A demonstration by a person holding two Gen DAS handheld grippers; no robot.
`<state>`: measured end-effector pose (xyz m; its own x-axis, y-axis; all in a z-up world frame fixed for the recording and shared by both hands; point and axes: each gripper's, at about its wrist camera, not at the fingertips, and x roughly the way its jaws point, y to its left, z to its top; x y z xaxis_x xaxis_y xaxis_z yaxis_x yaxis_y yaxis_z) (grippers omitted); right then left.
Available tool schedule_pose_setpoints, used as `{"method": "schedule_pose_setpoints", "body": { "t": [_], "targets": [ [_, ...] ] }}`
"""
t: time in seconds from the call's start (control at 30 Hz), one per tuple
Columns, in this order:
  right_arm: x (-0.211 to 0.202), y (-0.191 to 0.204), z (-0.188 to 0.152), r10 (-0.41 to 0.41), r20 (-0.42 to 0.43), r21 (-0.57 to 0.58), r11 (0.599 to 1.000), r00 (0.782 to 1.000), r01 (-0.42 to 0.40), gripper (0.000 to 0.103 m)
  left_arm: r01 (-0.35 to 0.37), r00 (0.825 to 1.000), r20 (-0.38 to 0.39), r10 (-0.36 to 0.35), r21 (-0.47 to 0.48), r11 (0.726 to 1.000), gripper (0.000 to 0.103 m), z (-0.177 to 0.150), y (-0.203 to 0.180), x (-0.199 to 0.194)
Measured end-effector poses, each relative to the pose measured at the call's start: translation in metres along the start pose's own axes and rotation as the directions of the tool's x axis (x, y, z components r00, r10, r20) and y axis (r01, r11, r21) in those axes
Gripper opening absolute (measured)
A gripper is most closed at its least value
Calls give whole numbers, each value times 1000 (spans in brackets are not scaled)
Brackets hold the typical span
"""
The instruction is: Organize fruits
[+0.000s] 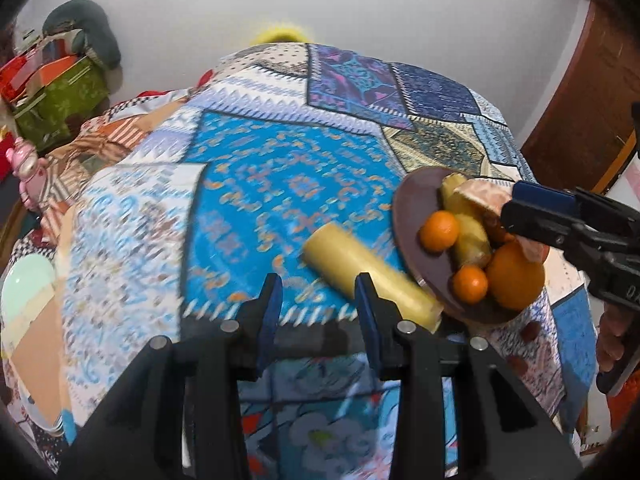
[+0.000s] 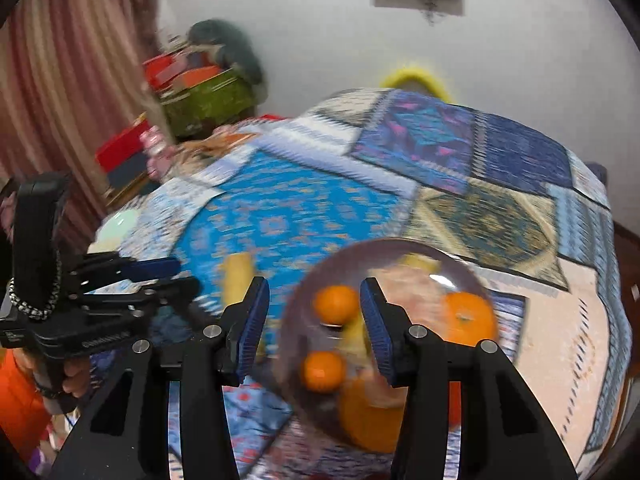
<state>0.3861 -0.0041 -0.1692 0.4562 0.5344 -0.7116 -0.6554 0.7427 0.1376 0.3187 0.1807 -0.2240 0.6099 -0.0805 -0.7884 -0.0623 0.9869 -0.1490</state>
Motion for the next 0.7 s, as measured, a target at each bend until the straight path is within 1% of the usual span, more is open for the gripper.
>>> {"method": "schedule_pose_setpoints", "body": {
  "t": [0.13,0.23,0.33,0.47,0.57,0.7],
  "targets": [
    [29,35,0,28,-51,-73,997,998,-31,44,-20,1000,0,20,-11,1000,37,-13,18,-10],
    [55,49,-2,38,-108,-77,996,993,-46,44,-18,1000,-6,18,-32,999,37,-21,31,-16],
    [76,57,-3,20,-147,-91,995,989,-34,43,-15,1000,-11,15,-49,999,37,-26,41,-19],
    [94,64,-4,-3,-192,-118,993,981,-20,37,-8,1000,-5,8,-55,998,37,-29,48,-22],
    [101,68,-3,-33,-199,-143,990,979,4,37,-3,1000,0,3,-60,998,37,-30,49,-23],
    [109,74,-3,-42,-206,-166,986,978,7,37,5,1000,-1,-5,-66,998,37,-29,49,-20]
  ]
}}
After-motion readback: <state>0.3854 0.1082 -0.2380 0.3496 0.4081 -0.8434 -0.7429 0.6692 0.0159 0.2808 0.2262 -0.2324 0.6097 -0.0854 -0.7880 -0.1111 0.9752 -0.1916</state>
